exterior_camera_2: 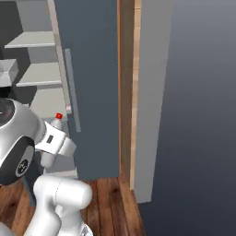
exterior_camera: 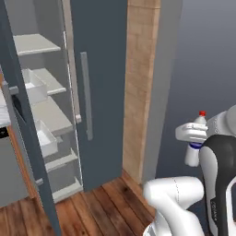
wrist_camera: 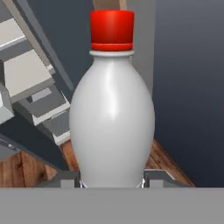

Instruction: Take the bottled waters from the counter and place them in the freezer to freeze. Close the freezer door after placing the bottles.

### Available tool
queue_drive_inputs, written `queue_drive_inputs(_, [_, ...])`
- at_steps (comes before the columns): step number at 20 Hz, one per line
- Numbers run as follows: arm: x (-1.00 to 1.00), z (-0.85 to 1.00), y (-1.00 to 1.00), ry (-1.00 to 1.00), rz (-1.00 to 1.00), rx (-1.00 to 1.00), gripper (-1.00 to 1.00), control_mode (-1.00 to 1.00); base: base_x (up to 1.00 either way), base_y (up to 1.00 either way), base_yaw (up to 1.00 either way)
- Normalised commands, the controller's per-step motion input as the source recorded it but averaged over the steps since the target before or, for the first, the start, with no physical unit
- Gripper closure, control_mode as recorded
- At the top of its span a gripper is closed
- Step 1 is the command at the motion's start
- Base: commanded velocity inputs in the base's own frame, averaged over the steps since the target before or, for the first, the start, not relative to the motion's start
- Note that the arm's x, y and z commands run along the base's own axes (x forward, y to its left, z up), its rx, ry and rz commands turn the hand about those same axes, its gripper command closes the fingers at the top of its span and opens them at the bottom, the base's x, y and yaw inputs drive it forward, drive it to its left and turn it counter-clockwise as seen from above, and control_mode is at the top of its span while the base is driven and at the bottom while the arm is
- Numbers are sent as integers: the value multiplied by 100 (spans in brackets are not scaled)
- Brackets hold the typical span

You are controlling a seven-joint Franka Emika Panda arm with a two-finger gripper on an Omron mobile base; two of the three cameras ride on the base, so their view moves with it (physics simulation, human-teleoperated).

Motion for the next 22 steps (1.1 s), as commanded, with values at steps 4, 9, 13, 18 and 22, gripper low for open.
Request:
queue_drive_inputs(4, [0,0,0,0,0,0,100,100,46,-3,78])
queue_drive_inputs(9, [0,0,0,0,0,0,100,100,47,-10,71])
queue_drive_inputs(13, [0,0,0,0,0,0,100,100,47,-21,63])
queue_drive_inputs(18, [0,0,0,0,0,0,100,100,20,-45,40])
queue_drive_inputs(22, [0,0,0,0,0,0,100,100,30,-27,29])
